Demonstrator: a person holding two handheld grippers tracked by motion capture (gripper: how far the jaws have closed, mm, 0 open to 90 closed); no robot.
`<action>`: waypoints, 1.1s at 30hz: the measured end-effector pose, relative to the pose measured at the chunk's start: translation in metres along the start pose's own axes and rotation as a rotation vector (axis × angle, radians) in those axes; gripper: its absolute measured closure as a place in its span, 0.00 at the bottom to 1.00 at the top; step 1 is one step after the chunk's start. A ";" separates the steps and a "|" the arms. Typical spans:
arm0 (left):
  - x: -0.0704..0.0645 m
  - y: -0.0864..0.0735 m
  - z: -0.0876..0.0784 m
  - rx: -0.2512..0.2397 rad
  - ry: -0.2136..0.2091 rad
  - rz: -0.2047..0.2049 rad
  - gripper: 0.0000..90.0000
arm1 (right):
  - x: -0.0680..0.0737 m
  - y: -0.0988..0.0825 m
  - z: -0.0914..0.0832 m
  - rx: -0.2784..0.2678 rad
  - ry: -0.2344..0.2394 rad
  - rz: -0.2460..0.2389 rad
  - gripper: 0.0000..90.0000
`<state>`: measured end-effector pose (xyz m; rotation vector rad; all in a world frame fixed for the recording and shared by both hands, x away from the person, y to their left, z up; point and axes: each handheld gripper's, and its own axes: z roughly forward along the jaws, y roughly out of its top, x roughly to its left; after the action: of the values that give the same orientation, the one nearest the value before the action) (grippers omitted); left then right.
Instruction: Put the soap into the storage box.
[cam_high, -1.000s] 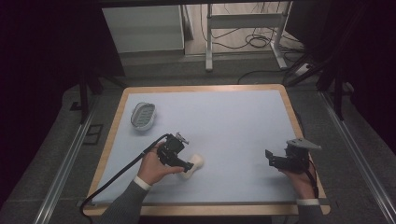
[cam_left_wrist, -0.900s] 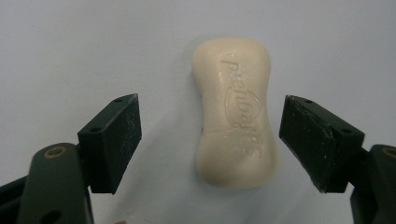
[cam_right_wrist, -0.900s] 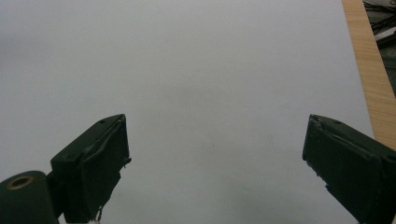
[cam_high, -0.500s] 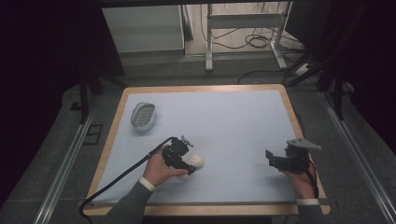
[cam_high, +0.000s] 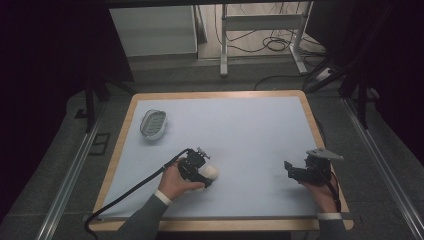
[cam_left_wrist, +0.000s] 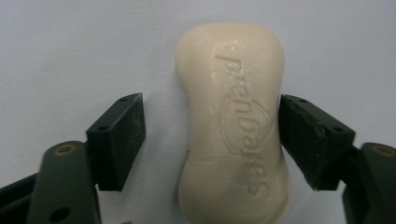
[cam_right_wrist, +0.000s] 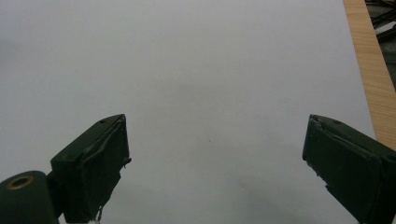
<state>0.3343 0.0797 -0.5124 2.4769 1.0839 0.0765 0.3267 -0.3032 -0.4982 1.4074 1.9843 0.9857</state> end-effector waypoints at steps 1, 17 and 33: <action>0.000 0.000 0.000 -0.002 0.005 0.000 0.30 | 0.000 0.000 0.000 0.000 0.000 -0.001 0.08; -0.002 -0.003 -0.005 -0.021 0.001 0.027 0.55 | -0.003 -0.001 0.000 -0.003 -0.010 0.008 0.08; 0.006 -0.003 -0.026 -0.068 -0.006 0.035 0.55 | -0.005 0.000 -0.002 -0.010 -0.018 0.017 0.08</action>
<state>0.3306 0.0954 -0.4903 2.4342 1.0195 0.1145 0.3269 -0.3083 -0.4975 1.4250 1.9548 0.9859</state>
